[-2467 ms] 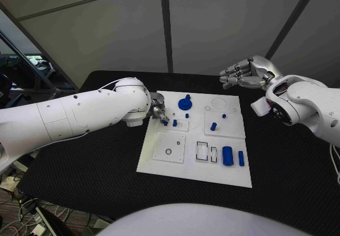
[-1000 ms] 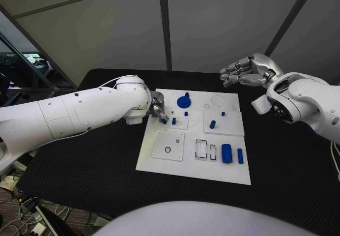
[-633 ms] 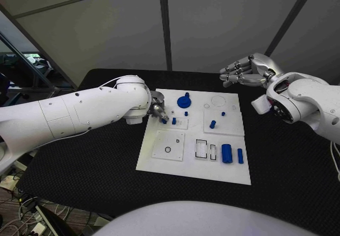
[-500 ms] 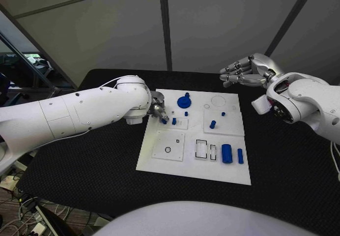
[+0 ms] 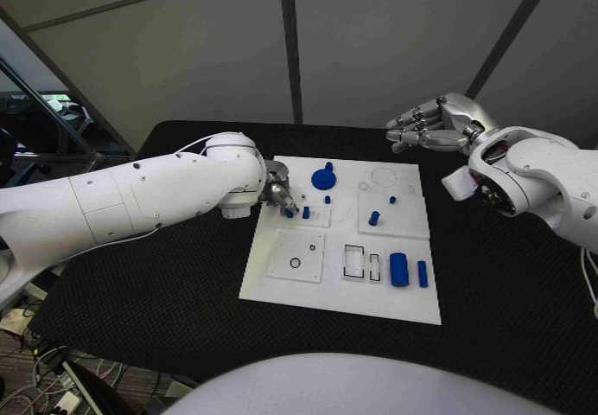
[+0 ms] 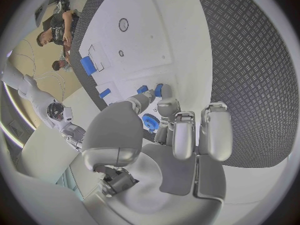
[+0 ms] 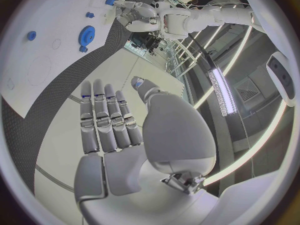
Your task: Assemble the parts on the task board
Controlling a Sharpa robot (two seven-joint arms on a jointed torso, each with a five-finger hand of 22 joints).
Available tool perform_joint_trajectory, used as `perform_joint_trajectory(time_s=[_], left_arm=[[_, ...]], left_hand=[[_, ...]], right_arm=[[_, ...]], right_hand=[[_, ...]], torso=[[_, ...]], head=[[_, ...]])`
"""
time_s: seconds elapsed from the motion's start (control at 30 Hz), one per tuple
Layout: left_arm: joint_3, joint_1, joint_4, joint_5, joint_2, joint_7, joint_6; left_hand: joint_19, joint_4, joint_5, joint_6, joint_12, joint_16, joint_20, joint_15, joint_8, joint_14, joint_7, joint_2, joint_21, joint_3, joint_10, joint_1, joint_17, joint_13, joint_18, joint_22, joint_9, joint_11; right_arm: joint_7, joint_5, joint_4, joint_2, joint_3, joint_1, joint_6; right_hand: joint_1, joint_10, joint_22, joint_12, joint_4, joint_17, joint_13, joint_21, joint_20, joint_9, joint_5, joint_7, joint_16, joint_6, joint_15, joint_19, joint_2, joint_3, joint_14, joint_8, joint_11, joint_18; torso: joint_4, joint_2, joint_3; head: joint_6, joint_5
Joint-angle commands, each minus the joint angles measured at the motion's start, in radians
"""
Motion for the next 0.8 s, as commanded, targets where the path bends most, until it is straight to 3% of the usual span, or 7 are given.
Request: perform_joint_trajectory(time_s=[0.03,0.8], left_arm=[[-0.002,-0.002,-0.003,-0.003,0.002,-0.013,0.02],[-0.002,-0.002,-0.026,-0.003,0.008,-0.033,-0.002]], left_hand=[[0.006,0.008,-0.004,0.009,0.001,0.006,-0.002,-0.005,-0.003,0.101,-0.001,0.0,0.004,-0.018,0.006,-0.014,0.254,0.0,-0.03,0.086,-0.001,0.002],[0.016,0.049,-0.004,0.016,0.006,0.006,-0.004,-0.005,-0.007,0.101,-0.001,0.011,0.014,-0.098,0.008,-0.052,0.255,0.008,-0.033,0.101,-0.002,0.002]], right_arm=[[0.008,0.001,0.002,0.0,0.001,0.002,-0.002],[0.006,0.001,0.004,-0.001,0.001,0.002,-0.005]], right_hand=[[0.0,-0.005,-0.001,0.003,0.0,-0.002,-0.001,-0.005,0.002,0.001,0.006,-0.002,-0.005,-0.007,-0.001,0.008,0.011,-0.004,-0.009,-0.003,0.0,0.011],[-0.006,-0.006,-0.004,0.004,0.005,-0.003,-0.001,-0.009,0.003,0.001,0.013,-0.002,-0.005,-0.007,0.0,0.01,0.013,-0.007,-0.011,-0.002,0.001,0.011]], torso=[[0.0001,0.001,0.0001],[0.0001,0.0,-0.0004]], head=[[0.0,-0.004],[0.003,-0.005]])
